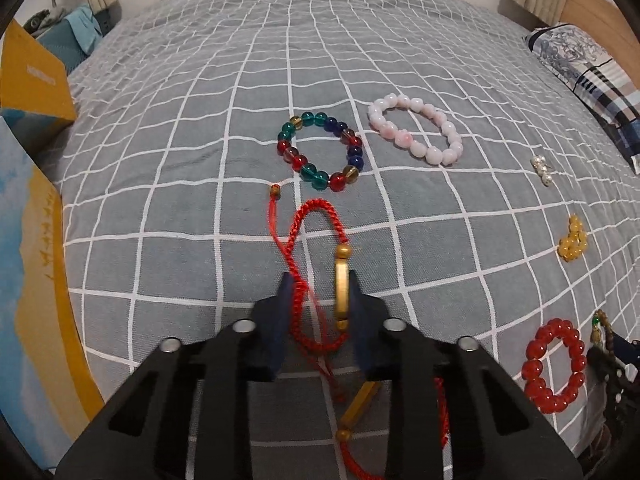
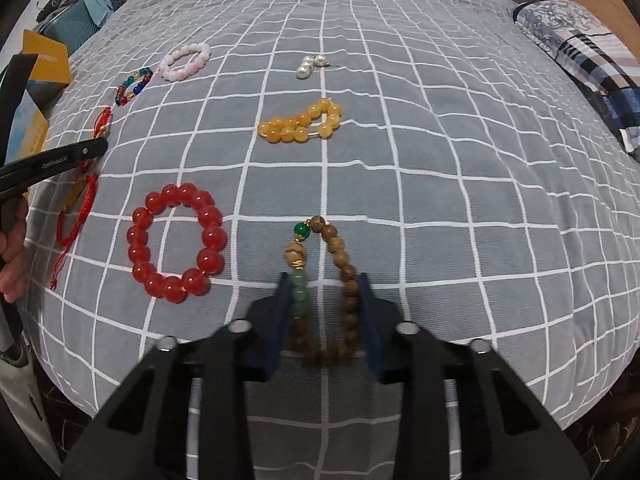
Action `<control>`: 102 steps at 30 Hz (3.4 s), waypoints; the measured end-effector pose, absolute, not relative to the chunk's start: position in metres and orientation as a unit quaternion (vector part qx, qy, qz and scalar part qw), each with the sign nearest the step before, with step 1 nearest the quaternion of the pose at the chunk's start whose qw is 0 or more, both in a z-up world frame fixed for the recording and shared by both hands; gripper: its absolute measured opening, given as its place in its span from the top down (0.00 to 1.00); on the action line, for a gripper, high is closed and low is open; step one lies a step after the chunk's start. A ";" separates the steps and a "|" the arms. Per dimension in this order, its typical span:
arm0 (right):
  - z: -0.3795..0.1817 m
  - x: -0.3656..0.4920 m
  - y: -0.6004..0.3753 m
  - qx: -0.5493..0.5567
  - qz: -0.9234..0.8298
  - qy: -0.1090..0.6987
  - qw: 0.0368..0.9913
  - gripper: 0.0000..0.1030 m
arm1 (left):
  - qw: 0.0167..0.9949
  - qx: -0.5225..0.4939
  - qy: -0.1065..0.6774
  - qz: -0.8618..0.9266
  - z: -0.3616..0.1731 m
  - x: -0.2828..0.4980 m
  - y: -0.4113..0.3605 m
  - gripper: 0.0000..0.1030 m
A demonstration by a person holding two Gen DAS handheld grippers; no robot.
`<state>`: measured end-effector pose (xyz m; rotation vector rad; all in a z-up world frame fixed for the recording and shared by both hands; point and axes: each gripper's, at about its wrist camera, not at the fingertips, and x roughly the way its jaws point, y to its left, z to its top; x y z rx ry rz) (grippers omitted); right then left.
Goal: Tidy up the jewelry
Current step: 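Grasp the red cord bracelet with left tool while right tool grasps wooden bead bracelet, then lift both bracelets and carry them over the white cardboard box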
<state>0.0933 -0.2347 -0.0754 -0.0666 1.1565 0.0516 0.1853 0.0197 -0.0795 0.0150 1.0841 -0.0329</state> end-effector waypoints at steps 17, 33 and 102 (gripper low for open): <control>-0.065 0.088 -0.241 -0.027 0.012 0.522 0.853 0.92 | 0.867 0.004 0.497 -0.019 -0.060 0.176 0.019 0.93; -0.050 0.084 -0.241 -0.020 0.008 0.486 0.874 0.93 | 0.881 0.008 0.473 -0.021 -0.042 0.166 0.015 0.93; 0.101 0.075 0.102 -0.116 0.207 0.320 0.917 0.93 | 0.905 -0.088 0.369 0.194 0.085 0.004 0.258 0.92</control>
